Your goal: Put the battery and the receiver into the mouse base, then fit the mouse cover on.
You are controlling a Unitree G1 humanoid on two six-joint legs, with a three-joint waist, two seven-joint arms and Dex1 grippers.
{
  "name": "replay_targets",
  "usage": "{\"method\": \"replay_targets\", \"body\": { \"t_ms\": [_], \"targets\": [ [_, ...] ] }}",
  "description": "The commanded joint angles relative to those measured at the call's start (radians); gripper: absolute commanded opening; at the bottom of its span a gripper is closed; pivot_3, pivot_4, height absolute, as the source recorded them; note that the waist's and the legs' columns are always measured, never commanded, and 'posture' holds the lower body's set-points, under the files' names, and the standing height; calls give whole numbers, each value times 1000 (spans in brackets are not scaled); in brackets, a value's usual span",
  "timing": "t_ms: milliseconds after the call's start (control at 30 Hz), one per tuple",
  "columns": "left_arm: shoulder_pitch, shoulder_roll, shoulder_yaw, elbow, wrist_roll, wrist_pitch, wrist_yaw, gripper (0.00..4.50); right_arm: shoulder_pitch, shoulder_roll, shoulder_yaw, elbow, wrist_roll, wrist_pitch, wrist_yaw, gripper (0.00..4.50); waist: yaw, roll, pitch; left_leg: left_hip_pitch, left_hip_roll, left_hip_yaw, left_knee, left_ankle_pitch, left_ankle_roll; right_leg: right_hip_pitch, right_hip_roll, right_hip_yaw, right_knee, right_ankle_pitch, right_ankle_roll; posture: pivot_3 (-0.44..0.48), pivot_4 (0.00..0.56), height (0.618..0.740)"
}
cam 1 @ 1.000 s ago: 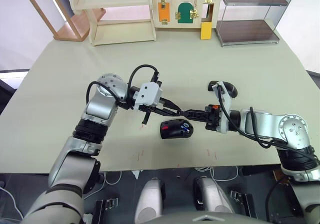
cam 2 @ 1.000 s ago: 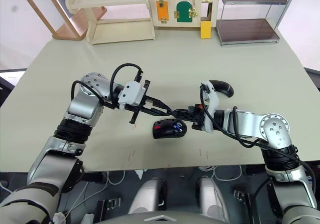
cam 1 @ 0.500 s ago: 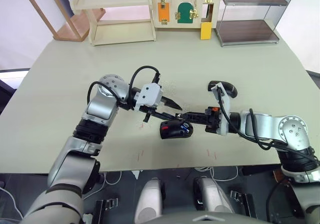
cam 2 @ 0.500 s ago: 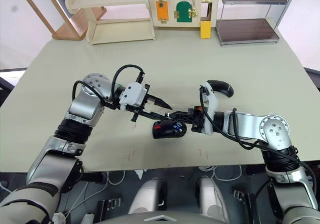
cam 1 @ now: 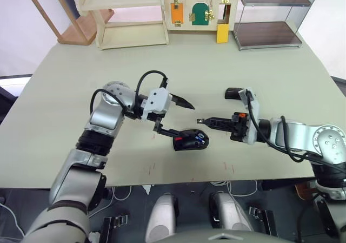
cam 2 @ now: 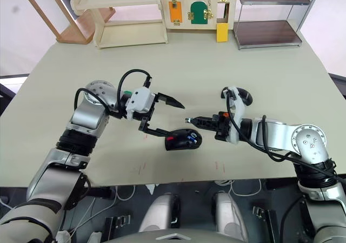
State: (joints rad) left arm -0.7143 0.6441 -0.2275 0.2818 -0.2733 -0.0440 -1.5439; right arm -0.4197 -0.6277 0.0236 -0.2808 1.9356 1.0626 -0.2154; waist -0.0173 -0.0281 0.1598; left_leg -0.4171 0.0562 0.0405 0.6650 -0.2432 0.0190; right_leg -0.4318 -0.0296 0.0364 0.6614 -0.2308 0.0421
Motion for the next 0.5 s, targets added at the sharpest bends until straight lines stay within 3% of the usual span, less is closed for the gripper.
{"method": "replay_targets", "body": {
  "t_ms": [33,233,500],
  "targets": [
    [19,16,49,-68,-33,53,29,4469,8,-38,-59,-86,-44,-14,95,0,1,0,0,0,0,0,0,0,0,0,0,0,0,0,0,0,150,740],
    [148,49,73,-231,-70,195,91,4469,83,-104,-121,-198,-264,-43,329,0,2,0,0,0,0,0,0,0,0,0,0,0,-1,0,0,0,150,740],
    [262,44,69,-329,-35,250,192,4469,256,-182,-124,-306,-746,-264,706,0,4,0,0,2,0,0,2,0,0,1,0,0,0,0,1,0,150,740]
  ]
}}
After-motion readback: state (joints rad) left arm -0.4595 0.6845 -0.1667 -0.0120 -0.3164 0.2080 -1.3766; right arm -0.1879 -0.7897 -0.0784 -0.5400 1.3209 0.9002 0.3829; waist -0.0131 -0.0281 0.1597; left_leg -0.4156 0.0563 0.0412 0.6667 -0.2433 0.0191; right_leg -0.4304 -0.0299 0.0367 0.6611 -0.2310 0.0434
